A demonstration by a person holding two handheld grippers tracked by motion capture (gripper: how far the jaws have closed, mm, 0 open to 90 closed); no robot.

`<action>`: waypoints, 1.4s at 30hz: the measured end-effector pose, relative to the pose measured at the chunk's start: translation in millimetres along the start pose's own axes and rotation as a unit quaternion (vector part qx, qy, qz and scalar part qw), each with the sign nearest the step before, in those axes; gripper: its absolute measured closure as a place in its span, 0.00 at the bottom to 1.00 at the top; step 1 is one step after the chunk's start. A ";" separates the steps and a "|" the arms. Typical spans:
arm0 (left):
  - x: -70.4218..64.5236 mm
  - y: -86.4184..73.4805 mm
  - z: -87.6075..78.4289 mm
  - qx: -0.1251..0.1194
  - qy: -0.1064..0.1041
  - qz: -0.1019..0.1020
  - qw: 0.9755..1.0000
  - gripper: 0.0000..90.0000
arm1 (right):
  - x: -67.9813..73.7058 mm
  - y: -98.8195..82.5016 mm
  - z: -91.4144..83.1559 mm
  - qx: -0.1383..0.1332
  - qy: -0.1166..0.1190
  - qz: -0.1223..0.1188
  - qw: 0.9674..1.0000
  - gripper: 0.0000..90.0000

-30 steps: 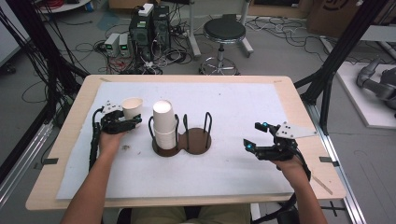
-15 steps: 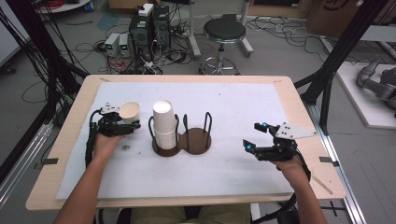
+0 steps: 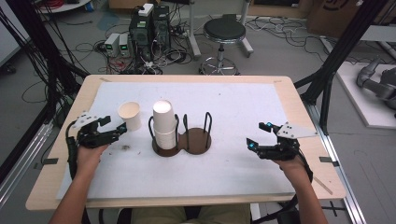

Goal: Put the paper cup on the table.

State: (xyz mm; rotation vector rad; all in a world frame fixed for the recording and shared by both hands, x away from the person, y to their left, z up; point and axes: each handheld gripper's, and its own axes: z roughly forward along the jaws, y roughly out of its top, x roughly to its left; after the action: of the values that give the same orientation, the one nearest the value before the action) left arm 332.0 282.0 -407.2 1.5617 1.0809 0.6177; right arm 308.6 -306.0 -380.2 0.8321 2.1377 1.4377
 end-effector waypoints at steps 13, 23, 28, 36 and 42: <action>-29.9 16.6 -30.9 -0.094 -0.068 0.015 0.993 0.21 | -5.9 -4.1 -0.2 0.014 -0.034 0.002 0.999 0.23; -46.2 20.0 -35.3 -0.101 -0.084 0.038 0.991 0.20 | -7.4 -4.1 -8.5 0.004 -0.048 0.004 0.999 0.23; -47.7 18.8 -37.2 -0.102 -0.085 0.041 0.990 0.20 | -5.5 -4.3 -9.1 0.006 -0.053 0.008 0.999 0.23; -53.1 18.1 -36.4 -0.100 -0.092 0.048 0.990 0.20 | -3.3 -3.1 -7.6 0.005 -0.052 0.003 0.999 0.23; -51.8 16.9 -35.3 -0.094 -0.089 0.048 0.990 0.20 | -4.0 -3.9 -7.8 0.003 -0.055 0.004 0.998 0.23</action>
State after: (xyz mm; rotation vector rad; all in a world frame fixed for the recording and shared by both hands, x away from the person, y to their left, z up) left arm 284.5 253.2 -373.6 1.4804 0.7942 0.6133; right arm 305.6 -315.2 -380.8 0.9007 2.0609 1.3565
